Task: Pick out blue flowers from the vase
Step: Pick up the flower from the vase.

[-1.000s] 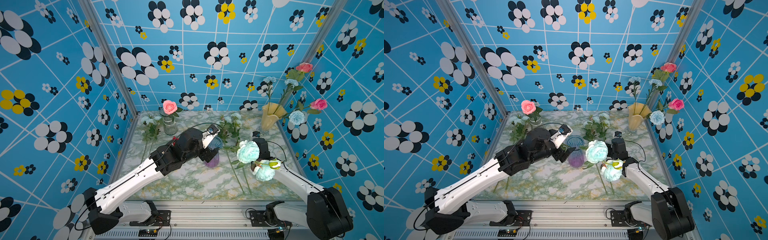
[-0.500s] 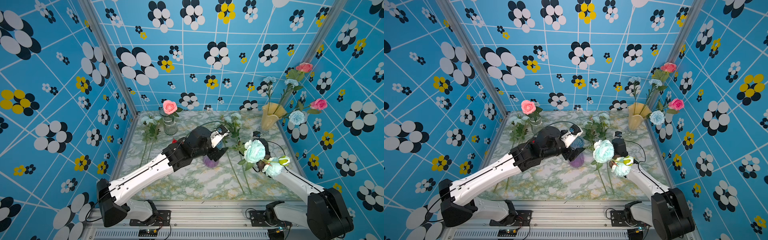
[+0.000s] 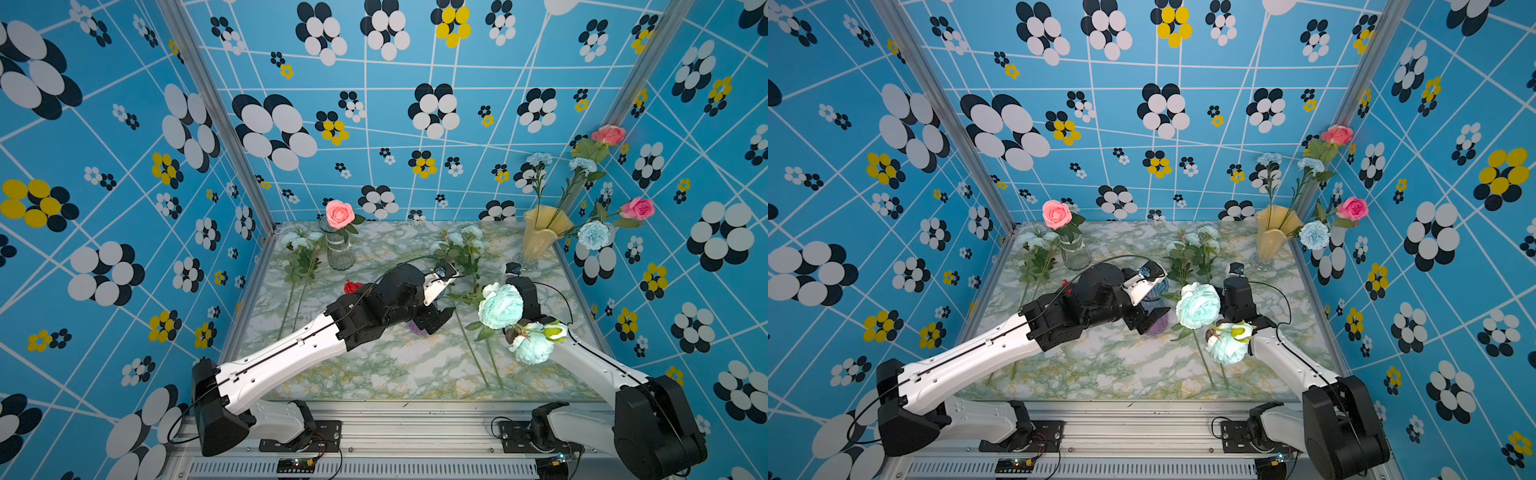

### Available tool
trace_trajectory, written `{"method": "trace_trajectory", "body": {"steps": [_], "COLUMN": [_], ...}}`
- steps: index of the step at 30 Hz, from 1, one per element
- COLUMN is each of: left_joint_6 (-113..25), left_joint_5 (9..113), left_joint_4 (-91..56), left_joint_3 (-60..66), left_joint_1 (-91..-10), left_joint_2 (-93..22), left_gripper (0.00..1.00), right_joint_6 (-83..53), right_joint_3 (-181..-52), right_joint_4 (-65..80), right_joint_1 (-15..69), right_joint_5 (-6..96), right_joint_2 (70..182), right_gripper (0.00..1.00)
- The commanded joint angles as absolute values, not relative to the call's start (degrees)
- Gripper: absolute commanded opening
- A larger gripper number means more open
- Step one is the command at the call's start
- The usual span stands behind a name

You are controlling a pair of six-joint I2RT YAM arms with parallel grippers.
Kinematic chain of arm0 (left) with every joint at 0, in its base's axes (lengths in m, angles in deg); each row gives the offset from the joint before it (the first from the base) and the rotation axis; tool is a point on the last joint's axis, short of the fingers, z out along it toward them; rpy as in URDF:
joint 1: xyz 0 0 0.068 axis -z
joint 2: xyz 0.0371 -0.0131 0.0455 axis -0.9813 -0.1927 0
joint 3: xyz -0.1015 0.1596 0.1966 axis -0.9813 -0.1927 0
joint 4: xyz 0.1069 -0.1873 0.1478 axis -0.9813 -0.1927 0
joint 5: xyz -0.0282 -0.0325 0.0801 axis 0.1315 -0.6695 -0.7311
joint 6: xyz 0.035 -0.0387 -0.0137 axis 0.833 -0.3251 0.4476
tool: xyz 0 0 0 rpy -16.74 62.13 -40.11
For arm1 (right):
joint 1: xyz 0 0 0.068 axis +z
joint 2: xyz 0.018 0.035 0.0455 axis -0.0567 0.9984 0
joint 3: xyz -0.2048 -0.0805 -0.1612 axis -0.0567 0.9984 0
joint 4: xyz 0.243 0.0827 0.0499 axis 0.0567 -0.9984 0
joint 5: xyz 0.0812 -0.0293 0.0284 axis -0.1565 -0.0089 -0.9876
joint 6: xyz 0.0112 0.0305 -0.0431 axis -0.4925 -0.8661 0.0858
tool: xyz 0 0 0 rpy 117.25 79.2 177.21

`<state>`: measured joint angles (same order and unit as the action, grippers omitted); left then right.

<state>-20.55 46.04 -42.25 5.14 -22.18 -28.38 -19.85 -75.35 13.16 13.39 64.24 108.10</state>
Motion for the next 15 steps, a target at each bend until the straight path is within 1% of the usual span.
{"method": "trace_trajectory", "body": {"steps": [1,3,5,7,11,12,14,15], "left_joint_6": [-21.14,-20.8,-20.45,-20.28,-20.0,-19.91,-19.87,-19.83], "left_joint_5": [47.05,47.52,47.18,46.34,46.11,45.86,45.54,45.56], "left_joint_4": [-38.5,-37.46,-36.72,-36.14,-35.6,-35.52,-35.52,-35.51], "left_joint_3": [6.24,7.3,8.05,8.75,9.48,9.56,9.58,9.6], "left_joint_1": [-21.83,-21.89,-21.84,-21.82,-21.93,-21.94,-22.02,-22.02], "left_joint_2": [-30.71,-32.63,-33.93,-34.84,-35.26,-35.1,-34.86,-34.69], "left_gripper": [0.89,0.85,0.77,0.66,0.49,0.46,0.44,0.4], "right_joint_6": [-20.09,-20.04,-20.04,-19.92,-19.83,-19.87,-19.84,-19.74], "right_joint_3": [-75.6,-75.42,-75.32,-75.26,-75.31,-75.33,-75.42,-75.42], "right_joint_4": [13.34,13.47,13.6,13.68,13.72,13.69,13.7,13.62], "right_joint_1": [13.43,13.45,13.45,13.44,13.41,13.42,13.43,13.4], "right_joint_5": [64.81,64.78,64.63,64.54,64.47,64.48,64.44,64.31], "right_joint_2": [107.87,107.7,107.53,107.43,107.58,107.69,107.71,107.71], "right_gripper": [0.67,0.67,0.67,0.67,0.67,0.66,0.66,0.66]}}
